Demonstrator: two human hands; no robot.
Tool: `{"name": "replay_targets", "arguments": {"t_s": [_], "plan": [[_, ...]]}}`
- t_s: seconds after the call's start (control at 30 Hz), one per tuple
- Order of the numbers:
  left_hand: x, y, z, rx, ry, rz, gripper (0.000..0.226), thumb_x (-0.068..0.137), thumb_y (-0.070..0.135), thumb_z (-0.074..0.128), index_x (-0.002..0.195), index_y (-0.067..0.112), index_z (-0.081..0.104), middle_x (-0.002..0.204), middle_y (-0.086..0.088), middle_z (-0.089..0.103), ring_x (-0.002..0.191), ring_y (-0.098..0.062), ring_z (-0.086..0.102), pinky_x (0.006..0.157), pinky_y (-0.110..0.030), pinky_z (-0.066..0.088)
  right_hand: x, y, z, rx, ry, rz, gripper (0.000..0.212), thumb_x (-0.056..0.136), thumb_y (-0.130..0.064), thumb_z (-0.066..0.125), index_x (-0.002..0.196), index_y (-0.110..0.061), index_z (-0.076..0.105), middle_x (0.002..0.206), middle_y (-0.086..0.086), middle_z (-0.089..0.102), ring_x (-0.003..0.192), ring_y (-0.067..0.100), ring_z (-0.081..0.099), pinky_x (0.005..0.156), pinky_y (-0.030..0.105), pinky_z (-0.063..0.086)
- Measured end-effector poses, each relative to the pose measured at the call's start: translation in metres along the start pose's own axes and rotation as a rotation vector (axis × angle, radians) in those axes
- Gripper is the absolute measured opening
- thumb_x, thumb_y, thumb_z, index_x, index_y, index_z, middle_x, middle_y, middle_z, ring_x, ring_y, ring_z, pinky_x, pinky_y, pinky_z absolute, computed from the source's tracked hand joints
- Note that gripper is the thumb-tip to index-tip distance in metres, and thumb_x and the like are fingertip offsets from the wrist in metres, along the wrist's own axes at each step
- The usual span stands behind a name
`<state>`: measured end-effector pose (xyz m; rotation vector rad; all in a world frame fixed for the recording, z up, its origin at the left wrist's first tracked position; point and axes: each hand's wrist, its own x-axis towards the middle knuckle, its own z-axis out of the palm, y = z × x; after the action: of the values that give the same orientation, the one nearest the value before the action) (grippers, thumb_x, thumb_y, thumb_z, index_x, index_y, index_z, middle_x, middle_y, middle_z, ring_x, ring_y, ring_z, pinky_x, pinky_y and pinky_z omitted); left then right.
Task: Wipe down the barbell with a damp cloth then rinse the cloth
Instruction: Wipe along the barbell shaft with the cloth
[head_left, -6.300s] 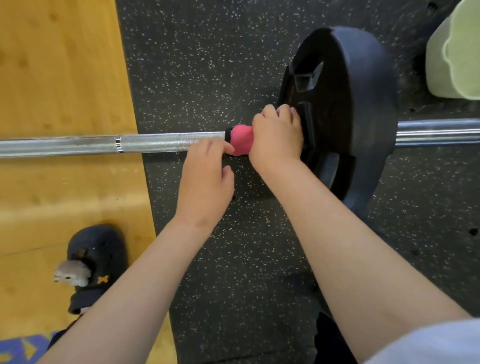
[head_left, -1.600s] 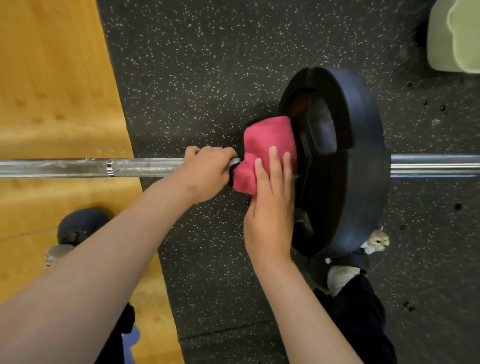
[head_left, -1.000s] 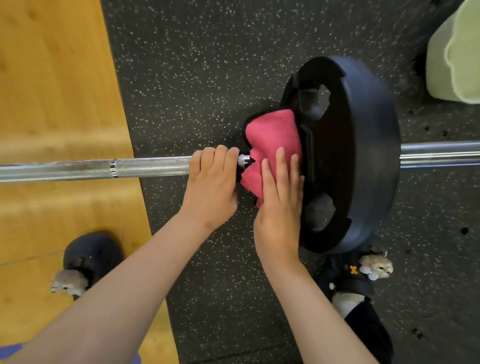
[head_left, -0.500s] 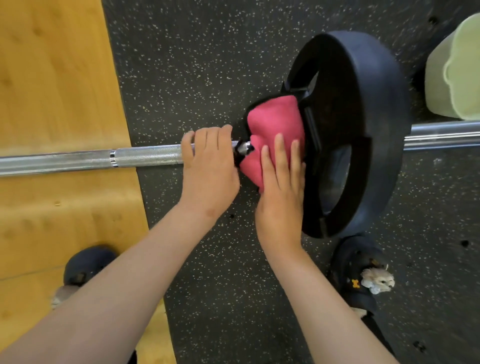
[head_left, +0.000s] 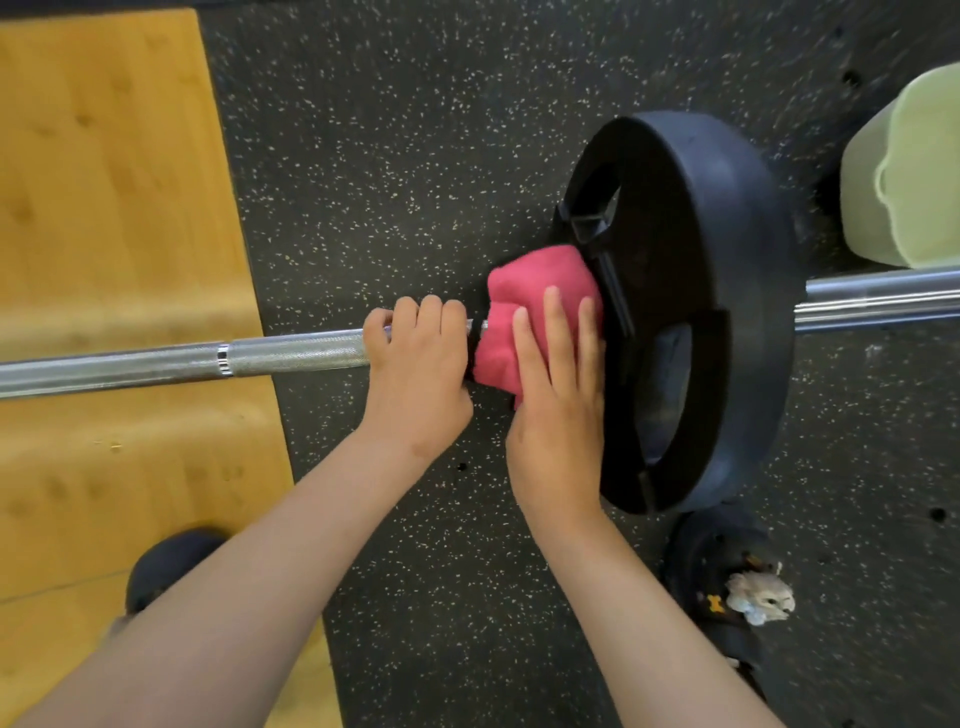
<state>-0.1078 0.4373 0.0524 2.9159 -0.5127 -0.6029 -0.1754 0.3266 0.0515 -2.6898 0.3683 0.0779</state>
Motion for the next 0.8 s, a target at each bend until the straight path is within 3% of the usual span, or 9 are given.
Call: {"name": "replay_targets", "arguments": {"t_s": [0.1, 0.27, 0.37, 0.6, 0.7, 0.8], "plan": [[0.007, -0.001, 0.001, 0.055, 0.016, -0.008, 0.033, 0.062, -0.001, 0.057, 0.092, 0.012, 0.050, 0.088, -0.005, 0.052, 0.085, -0.029, 0.049, 0.084, -0.044, 0.035, -0.016, 0.005, 0.005, 0.000, -0.002, 0.012, 0.088, 0.074, 0.023, 0.052, 0.151, -0.015, 0.029, 0.161, -0.001, 0.008, 0.149, 0.022, -0.002, 0.119, 0.040, 0.009], [0.021, -0.005, -0.001, 0.075, 0.059, 0.004, 0.024, 0.072, 0.001, 0.048, 0.093, 0.013, 0.050, 0.089, -0.005, 0.053, 0.088, -0.029, 0.050, 0.089, -0.045, 0.034, -0.002, 0.001, 0.012, 0.030, 0.014, 0.012, 0.091, 0.073, 0.023, 0.048, 0.152, -0.014, 0.024, 0.161, 0.002, 0.005, 0.149, 0.027, -0.002, 0.114, 0.036, 0.020], [0.033, -0.010, -0.011, 0.042, -0.001, 0.022, 0.023, 0.080, 0.005, 0.047, 0.102, 0.013, 0.048, 0.100, -0.005, 0.054, 0.099, -0.029, 0.047, 0.096, -0.044, 0.027, 0.022, -0.004, 0.013, 0.060, 0.047, 0.000, 0.085, 0.077, 0.022, 0.046, 0.152, -0.013, 0.026, 0.161, 0.004, 0.006, 0.148, 0.030, 0.000, 0.111, 0.050, 0.034], [0.068, -0.026, -0.024, 0.062, 0.093, 0.072, 0.037, 0.083, 0.010, 0.049, 0.120, 0.011, 0.049, 0.112, -0.009, 0.052, 0.107, -0.030, 0.046, 0.100, -0.043, 0.025, 0.074, -0.007, 0.015, 0.094, 0.122, -0.058, 0.069, 0.085, 0.019, 0.046, 0.148, -0.008, 0.036, 0.159, 0.010, 0.018, 0.148, 0.033, 0.004, 0.121, 0.041, 0.002], [0.073, -0.024, -0.021, 0.090, 0.180, 0.022, 0.041, 0.084, 0.007, 0.047, 0.125, 0.007, 0.049, 0.112, -0.012, 0.054, 0.105, -0.033, 0.048, 0.099, -0.045, 0.029, 0.062, -0.008, 0.016, 0.040, 0.080, -0.034, 0.077, 0.083, 0.017, 0.051, 0.151, -0.012, 0.029, 0.162, 0.006, 0.007, 0.149, 0.029, -0.001, 0.120, 0.037, -0.001], [0.083, -0.023, -0.027, 0.045, 0.111, -0.025, 0.040, 0.086, 0.007, 0.043, 0.126, 0.007, 0.047, 0.116, -0.012, 0.050, 0.108, -0.033, 0.044, 0.097, -0.045, 0.027, 0.049, -0.002, 0.024, -0.021, 0.033, -0.035, 0.087, 0.080, 0.013, 0.060, 0.153, -0.016, 0.024, 0.160, -0.001, -0.006, 0.148, 0.023, -0.005, 0.118, 0.038, 0.003]]}}
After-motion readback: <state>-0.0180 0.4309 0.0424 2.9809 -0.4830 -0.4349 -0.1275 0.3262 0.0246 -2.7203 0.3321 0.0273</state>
